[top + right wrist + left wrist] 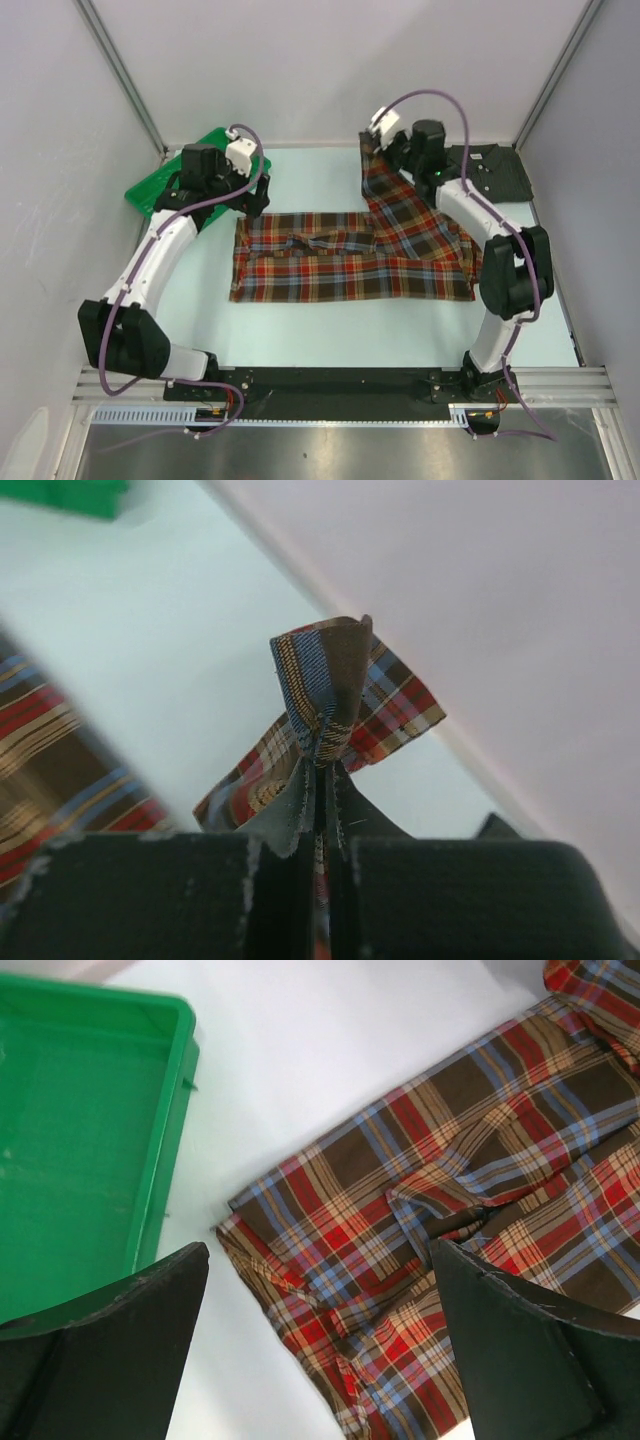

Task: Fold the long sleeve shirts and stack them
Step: Fold the shirt

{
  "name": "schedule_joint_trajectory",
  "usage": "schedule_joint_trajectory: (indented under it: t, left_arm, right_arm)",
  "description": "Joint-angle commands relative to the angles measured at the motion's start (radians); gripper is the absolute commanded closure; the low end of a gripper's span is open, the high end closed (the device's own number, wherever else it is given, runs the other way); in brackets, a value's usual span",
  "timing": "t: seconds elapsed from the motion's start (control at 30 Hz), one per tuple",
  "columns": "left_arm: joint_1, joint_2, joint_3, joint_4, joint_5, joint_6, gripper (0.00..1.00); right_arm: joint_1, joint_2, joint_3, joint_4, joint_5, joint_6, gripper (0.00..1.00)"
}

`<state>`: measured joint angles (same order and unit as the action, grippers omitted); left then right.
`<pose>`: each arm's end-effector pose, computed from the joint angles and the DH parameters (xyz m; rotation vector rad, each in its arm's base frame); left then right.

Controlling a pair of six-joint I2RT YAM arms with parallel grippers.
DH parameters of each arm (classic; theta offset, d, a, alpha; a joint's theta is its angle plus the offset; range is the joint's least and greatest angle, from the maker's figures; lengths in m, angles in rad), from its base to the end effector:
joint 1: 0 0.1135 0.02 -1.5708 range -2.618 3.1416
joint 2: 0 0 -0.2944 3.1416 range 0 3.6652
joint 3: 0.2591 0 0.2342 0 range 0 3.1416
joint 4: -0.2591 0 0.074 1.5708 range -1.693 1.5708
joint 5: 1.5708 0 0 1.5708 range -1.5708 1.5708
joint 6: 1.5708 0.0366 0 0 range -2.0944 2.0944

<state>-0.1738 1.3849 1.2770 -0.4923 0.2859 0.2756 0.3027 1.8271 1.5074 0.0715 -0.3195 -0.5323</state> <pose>0.2810 -0.0598 0.3765 0.6375 2.0575 -0.2511 0.4107 0.1403 0.3574 -0.9330 1.5487 0.1272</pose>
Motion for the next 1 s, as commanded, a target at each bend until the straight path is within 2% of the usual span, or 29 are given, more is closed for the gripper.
schedule_joint_trajectory:
  t: [0.0,0.03,0.17,0.37,0.6,0.73,0.83,0.97]
  left_arm:
    - [0.06,0.022,0.056,-0.025,0.068,-0.09,0.01]
    - [0.063,0.025,0.055,-0.031,0.109,-0.09,0.01]
    - [0.068,0.035,0.047,-0.042,0.121,-0.107,0.01]
    - [0.111,0.036,0.015,-0.072,0.139,-0.122,0.01]
    - [0.224,0.01,-0.044,-0.1,0.191,-0.127,0.01]
    - [0.272,-0.024,-0.08,-0.081,0.263,-0.156,0.01]
    - [0.283,-0.041,-0.111,-0.068,0.302,-0.154,0.01]
    - [0.281,-0.049,-0.14,-0.066,0.32,-0.138,0.01]
  right_arm:
    - [0.116,-0.164,-0.176,0.048,0.143,-0.074,1.0]
    - [0.16,-0.204,-0.203,0.042,0.161,-0.074,1.0]
    - [0.283,-0.265,-0.317,0.002,0.253,-0.07,1.0]
    - [0.415,-0.191,-0.317,-0.018,0.318,-0.003,1.0]
    - [0.504,-0.057,-0.227,0.051,0.492,0.106,1.0]
    - [0.532,-0.048,-0.187,0.125,0.624,0.172,1.0]
    - [0.567,-0.063,-0.2,0.151,0.658,0.198,1.0]
    - [0.582,-0.112,-0.259,0.134,0.591,0.207,1.0]
